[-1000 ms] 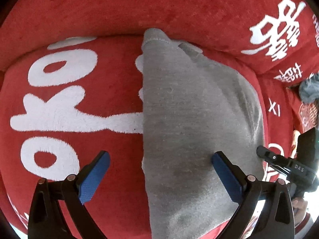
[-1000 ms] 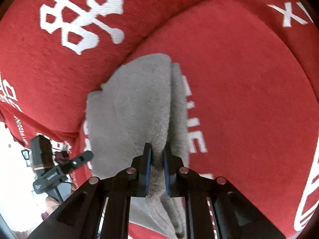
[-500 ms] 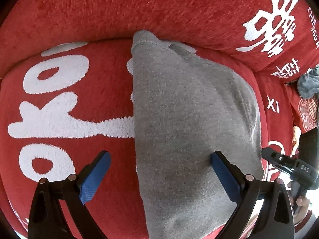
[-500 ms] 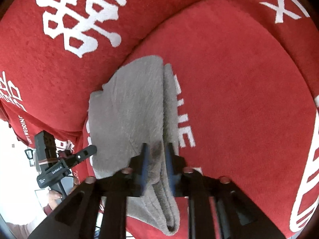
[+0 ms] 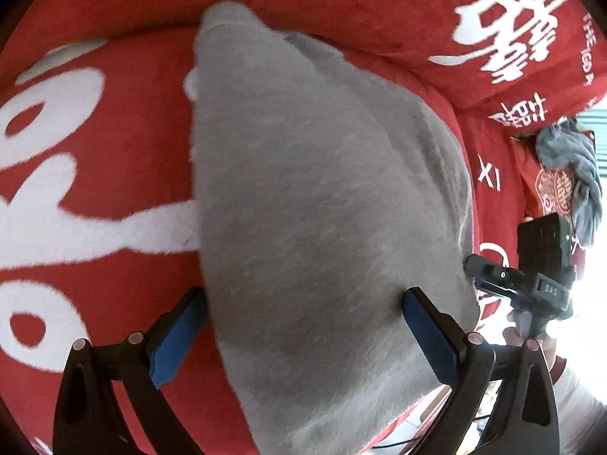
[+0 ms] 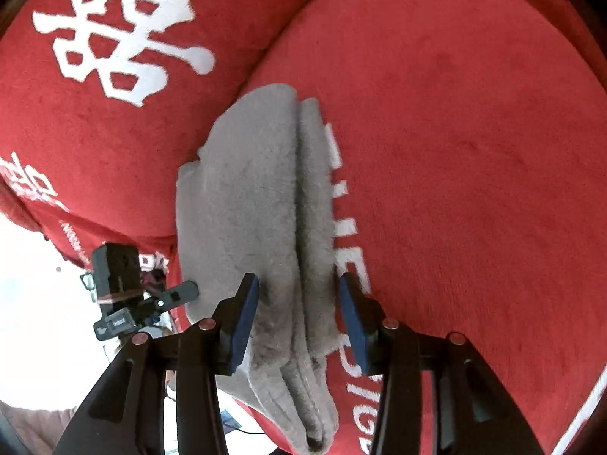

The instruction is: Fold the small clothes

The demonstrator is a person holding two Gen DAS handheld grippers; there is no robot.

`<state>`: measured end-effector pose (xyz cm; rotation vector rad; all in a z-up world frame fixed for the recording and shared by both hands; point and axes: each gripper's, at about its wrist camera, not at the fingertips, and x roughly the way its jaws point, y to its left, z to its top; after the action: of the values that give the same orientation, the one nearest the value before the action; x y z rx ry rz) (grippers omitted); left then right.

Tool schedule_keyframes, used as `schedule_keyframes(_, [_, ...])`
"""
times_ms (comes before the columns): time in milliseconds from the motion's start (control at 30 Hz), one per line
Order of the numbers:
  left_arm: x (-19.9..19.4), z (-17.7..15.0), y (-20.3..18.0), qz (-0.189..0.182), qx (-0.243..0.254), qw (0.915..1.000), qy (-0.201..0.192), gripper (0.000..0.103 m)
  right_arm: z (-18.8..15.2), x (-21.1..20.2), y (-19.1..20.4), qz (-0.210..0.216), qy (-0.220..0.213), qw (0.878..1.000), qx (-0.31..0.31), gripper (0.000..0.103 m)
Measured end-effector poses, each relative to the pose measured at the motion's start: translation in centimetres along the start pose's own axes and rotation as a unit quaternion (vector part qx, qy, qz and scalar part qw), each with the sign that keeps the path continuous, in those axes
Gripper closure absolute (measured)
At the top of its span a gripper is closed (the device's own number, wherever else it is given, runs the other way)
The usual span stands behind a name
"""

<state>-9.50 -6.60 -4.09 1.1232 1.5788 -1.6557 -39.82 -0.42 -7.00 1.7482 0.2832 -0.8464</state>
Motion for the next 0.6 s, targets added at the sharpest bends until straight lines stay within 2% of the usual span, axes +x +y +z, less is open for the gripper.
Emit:
schedule_keyframes(67, [0.2,0.4,-0.5,-0.007,0.003,1.0000,-0.001,0.001,0.2,0.4,0.1,0.007,0.009,1.000,-0.009,0.053])
schedule_keyframes(233, [0.5,1.2,-0.5,0.006,-0.015,0.9998,-0.010,0.001,1.1,2.4,1.4,0.017,0.025,0.999,-0.038,0.052])
schedule_keyframes(367, [0.8,0.8,-0.8,0.013,-0.009,0.9996,-0.024,0.002,1.1,2.9,1.3,0.041,0.011,0.999,-0.017,0.050])
schedule_keyframes(433, [0.3,0.4,-0.8,0.023,-0.007,0.9991,-0.036,0.011,0.7,2.9,1.1,0.041,0.002,0.999,0.002,0.055])
schedule_keyframes(467, [0.0,0.1,-0.9,0.027,-0.001,0.9986,-0.044,0.019,0.6,2.9,1.0,0.040,0.005,0.999,0.008,0.066])
schedule_keyframes(500, [-0.3,0.0,-0.9,0.026,0.000,0.9985,-0.049,0.029,0.3,2.8,1.0,0.043,0.005,0.999,0.015,0.070])
schedule_keyframes(600, [-2.0,-0.6,-0.8,0.015,0.015,0.9978,-0.062,0.046,-0.5,2.0,1.8,0.075,-0.003,0.997,0.023,0.073])
